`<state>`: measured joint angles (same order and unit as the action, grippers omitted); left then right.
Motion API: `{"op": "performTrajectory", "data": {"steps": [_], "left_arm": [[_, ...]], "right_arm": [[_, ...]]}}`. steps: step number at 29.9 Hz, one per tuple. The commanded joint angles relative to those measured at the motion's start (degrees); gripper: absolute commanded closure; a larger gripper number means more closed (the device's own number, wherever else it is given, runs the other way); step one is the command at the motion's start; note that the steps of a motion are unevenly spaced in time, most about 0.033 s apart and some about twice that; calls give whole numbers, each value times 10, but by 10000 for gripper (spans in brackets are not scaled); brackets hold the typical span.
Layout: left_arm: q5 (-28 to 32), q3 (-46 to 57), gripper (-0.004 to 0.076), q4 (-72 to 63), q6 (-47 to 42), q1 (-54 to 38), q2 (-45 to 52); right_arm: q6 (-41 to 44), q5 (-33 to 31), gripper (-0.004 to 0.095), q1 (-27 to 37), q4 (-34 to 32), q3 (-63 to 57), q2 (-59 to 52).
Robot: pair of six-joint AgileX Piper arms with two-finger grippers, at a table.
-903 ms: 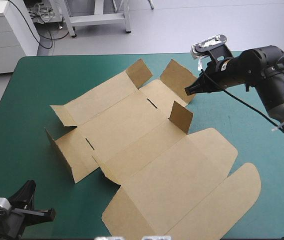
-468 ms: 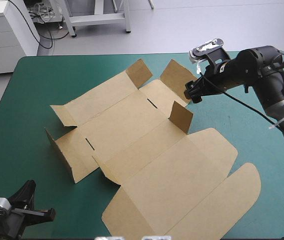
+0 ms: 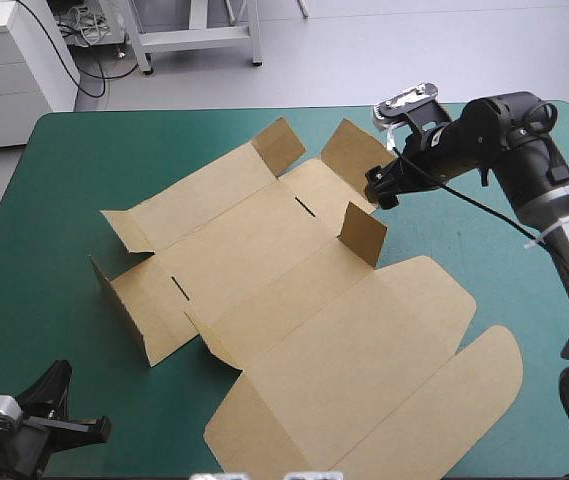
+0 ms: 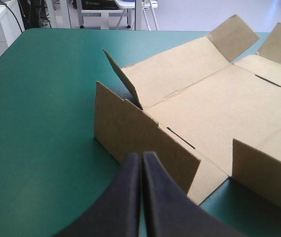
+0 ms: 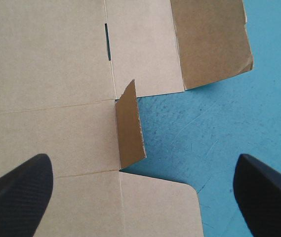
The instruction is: Fold the box
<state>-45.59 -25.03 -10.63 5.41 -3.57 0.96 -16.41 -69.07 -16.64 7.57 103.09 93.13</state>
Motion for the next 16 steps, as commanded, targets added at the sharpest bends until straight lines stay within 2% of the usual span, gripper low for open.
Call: {"op": "performTrajectory", "data": {"steps": [1,16], "left_arm": [[45,-12,731,-12,-2,1,5],[45,-12,731,-12,-2,1,5]], "right_arm": [[-7,22,-4,4,3,15,4],[-24,22,-4,2,8,15,126]]}}
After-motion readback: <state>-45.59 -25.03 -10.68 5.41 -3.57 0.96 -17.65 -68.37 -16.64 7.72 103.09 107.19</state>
